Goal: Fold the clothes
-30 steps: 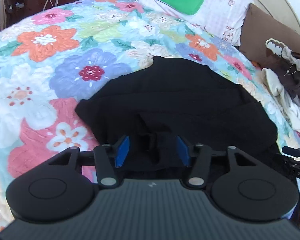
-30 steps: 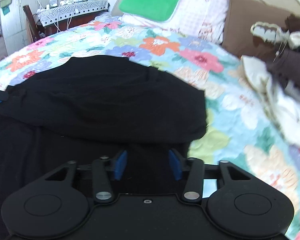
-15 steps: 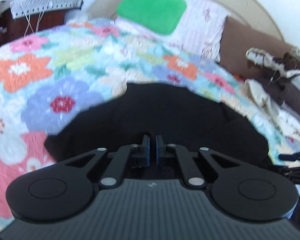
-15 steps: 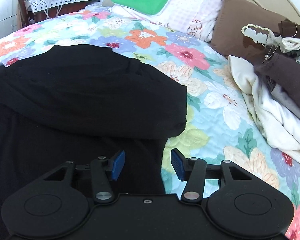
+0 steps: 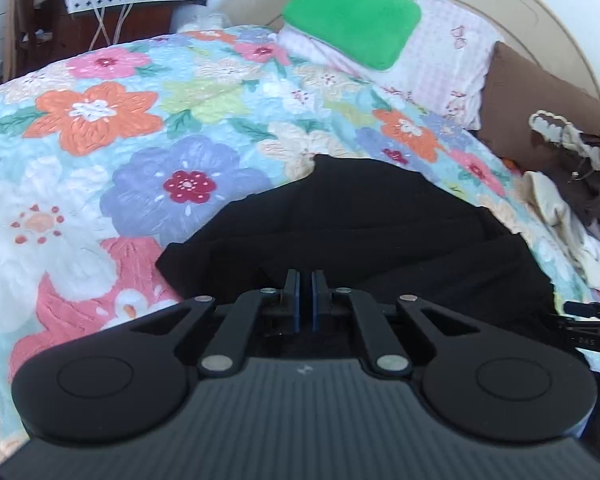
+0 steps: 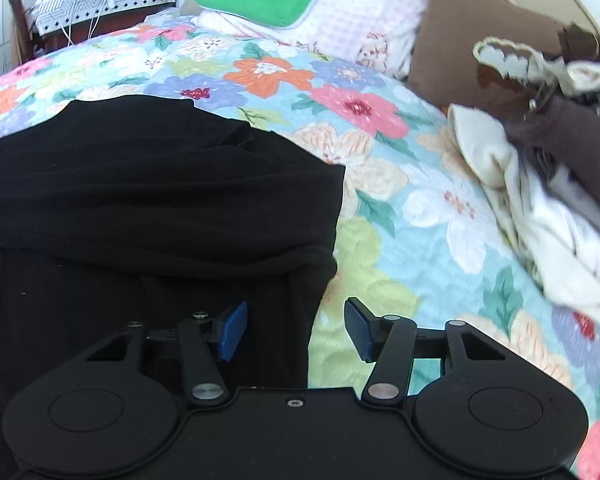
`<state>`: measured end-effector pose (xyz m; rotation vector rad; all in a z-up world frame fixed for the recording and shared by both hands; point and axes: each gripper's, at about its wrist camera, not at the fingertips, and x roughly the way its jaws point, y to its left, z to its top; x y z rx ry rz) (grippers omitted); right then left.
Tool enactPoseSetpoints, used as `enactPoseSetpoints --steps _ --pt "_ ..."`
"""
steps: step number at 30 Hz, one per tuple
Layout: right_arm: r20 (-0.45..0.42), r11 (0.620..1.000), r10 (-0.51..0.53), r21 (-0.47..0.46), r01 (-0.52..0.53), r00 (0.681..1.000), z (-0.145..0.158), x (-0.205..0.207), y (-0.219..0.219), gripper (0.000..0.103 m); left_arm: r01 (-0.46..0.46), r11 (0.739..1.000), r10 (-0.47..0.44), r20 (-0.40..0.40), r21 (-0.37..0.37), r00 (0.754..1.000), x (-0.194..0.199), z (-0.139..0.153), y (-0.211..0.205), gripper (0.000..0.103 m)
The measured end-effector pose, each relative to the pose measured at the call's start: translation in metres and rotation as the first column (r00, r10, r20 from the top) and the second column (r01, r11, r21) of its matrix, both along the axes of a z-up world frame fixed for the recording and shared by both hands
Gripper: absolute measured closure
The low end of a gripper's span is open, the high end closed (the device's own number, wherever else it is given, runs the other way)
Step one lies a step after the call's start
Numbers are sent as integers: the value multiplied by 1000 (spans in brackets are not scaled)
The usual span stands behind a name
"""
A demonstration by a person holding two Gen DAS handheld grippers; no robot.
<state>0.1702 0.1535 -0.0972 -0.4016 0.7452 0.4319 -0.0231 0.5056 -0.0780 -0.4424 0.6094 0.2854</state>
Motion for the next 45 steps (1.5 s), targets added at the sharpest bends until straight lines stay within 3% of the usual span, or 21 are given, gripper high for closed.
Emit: enactPoseSetpoints --steps 4,8,9,10,14,18,20,22,30,33,37,42,45 --pt "9 999 -27 20 27 1000 1 14 3 42 -55 998 55 36 -15 998 -4 4 14 98" --pt "-11 996 -53 71 53 999 -4 29 0 45 -90 995 91 16 -52 996 -4 -6 22 98" --pt "-7 994 -52 98 53 999 -3 30 -2 75 -93 994 94 13 -59 995 -4 -8 22 98" --pt "2 990 -62 130 61 998 0 30 -6 97 -92 994 93 16 -64 996 -4 -8 22 98" --pt "100 963 -163 232 137 982 18 15 -19 97 -67 996 69 29 -64 997 -5 -1 17 98" --pt "36 976 -185 125 179 982 -4 27 -21 95 -34 997 31 -33 -69 999 1 -10 10 98" --pt "0 969 -212 128 210 977 -11 33 -27 86 -23 997 17 -74 -73 997 4 -18 7 98" --pt "-13 956 -256 144 255 967 -9 32 -32 64 -12 997 3 -116 -77 993 8 -26 5 98" --pt "-99 866 -422 252 433 901 43 15 -39 56 -2 995 -9 -108 -104 994 4 -20 5 98" --pt "-117 877 -349 309 368 930 59 14 -29 55 1 993 -19 -154 -116 988 5 -24 3 96" --pt "-153 904 -200 351 243 968 53 38 3 54 7 993 -26 -162 -119 986 5 -25 3 95" --pt "-245 915 -108 354 193 963 29 79 52 54 10 992 -31 -162 -126 986 5 -28 5 95" --pt "-249 950 -79 275 149 965 15 92 79 49 14 992 -34 -162 -125 986 5 -29 6 95"
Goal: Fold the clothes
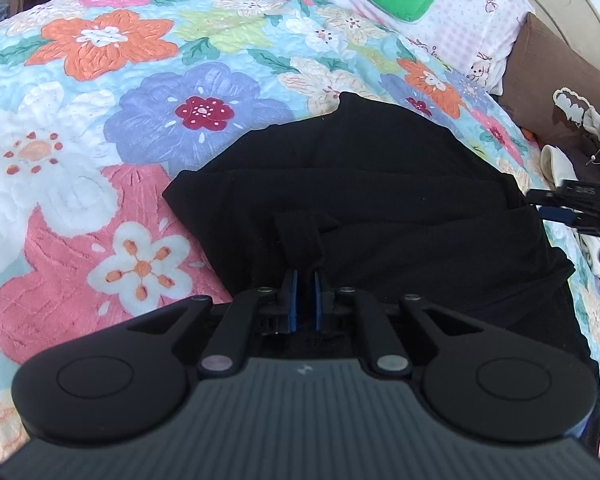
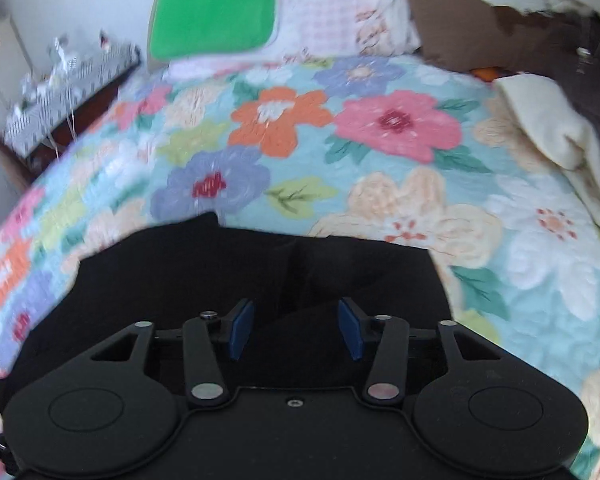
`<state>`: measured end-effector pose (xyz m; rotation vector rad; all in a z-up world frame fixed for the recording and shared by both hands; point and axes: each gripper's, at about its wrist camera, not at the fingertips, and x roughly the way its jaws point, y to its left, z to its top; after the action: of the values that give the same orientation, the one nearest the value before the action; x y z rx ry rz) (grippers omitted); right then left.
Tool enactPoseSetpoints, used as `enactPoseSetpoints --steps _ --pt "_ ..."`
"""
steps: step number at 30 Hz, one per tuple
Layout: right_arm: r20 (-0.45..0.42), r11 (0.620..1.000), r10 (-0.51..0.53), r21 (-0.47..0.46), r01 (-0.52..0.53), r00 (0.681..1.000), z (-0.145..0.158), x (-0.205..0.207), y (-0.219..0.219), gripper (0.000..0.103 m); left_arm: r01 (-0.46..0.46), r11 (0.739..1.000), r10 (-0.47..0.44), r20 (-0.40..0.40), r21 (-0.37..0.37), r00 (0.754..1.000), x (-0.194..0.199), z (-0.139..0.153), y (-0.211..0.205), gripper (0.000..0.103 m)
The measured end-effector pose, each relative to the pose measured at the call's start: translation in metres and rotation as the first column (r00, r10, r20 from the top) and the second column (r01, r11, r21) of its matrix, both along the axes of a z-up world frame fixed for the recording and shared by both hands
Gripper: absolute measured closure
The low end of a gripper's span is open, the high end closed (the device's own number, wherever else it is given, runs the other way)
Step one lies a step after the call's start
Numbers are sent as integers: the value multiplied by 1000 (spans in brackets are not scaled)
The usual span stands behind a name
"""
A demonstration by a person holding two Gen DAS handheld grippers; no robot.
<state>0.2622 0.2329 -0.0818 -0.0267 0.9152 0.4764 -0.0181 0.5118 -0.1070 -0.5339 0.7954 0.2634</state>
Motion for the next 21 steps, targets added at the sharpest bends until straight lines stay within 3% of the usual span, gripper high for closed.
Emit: enactPoseSetpoints --steps 2,4,6,8,10,14,18,21 --pt "38 992 33 -122 -28 999 -9 3 12 51 2 1000 -2 -1 1 1000 0 -1 0 95" --pt "105 971 45 -238 -19 993 -14 4 14 74 3 1000 -3 0 1 1000 0 -1 1 95" --pt "150 960 15 -277 27 989 -14 9 2 94 4 1000 -4 -1 3 1000 0 -2 1 95" --pt "195 950 -29 -299 87 980 -11 18 -13 92 5 1000 -5 -4 5 1000 0 -2 0 95" --pt "181 966 -55 -239 98 982 -7 24 -30 92 3 1000 -3 -6 5 1000 0 -2 0 95" --pt "101 986 -152 -47 157 983 12 2 -61 80 -7 1000 7 -7 -7 1000 0 0 1 95" --pt "17 989 -128 81 127 992 18 -42 -78 63 -11 1000 11 -30 6 999 -1 4 -1 93" --pt "-53 979 -114 163 122 992 18 -75 -96 59 -11 999 14 -51 44 999 -5 9 -4 93"
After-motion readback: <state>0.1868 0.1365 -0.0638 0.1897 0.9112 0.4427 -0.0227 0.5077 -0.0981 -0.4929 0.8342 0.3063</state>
